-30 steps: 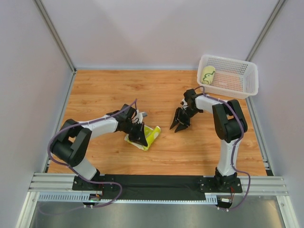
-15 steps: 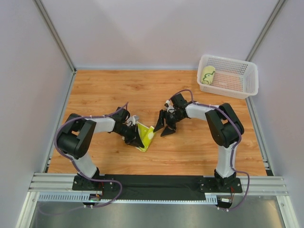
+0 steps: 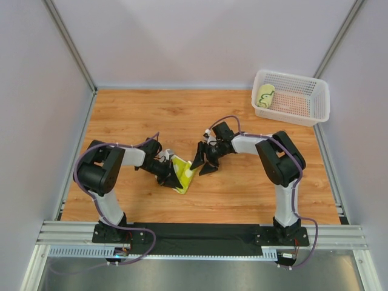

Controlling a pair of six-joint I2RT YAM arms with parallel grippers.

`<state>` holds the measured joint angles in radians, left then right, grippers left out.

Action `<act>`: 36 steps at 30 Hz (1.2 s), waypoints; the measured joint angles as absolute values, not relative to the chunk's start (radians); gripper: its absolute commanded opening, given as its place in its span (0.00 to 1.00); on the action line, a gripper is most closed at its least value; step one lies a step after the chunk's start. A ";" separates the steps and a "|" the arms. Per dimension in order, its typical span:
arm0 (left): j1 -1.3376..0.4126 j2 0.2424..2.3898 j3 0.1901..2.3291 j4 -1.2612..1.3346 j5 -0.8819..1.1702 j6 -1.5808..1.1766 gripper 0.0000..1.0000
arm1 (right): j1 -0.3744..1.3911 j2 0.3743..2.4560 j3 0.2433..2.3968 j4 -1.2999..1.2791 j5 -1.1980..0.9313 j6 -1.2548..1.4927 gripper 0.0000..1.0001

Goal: Roll the towels
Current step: Roll the towel

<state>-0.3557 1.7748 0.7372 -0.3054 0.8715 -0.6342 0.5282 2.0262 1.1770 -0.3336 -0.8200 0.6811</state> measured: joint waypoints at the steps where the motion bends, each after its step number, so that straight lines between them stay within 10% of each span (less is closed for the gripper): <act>1: -0.352 1.787 0.742 -0.310 0.882 -0.633 0.00 | 0.534 2.027 1.177 -0.321 -0.820 0.682 0.61; 23: -0.328 1.848 0.791 -0.372 0.930 -0.553 0.00 | 0.553 1.992 1.025 0.138 -0.991 0.810 0.68; 36: -0.326 1.863 0.824 -0.420 0.921 -0.529 0.00 | 0.581 1.984 1.094 -0.103 -0.938 0.630 0.64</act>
<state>-0.3264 1.8629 0.8242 -0.4202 0.9215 -0.5285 0.5812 1.9842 1.0943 -0.1028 -0.9382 0.6296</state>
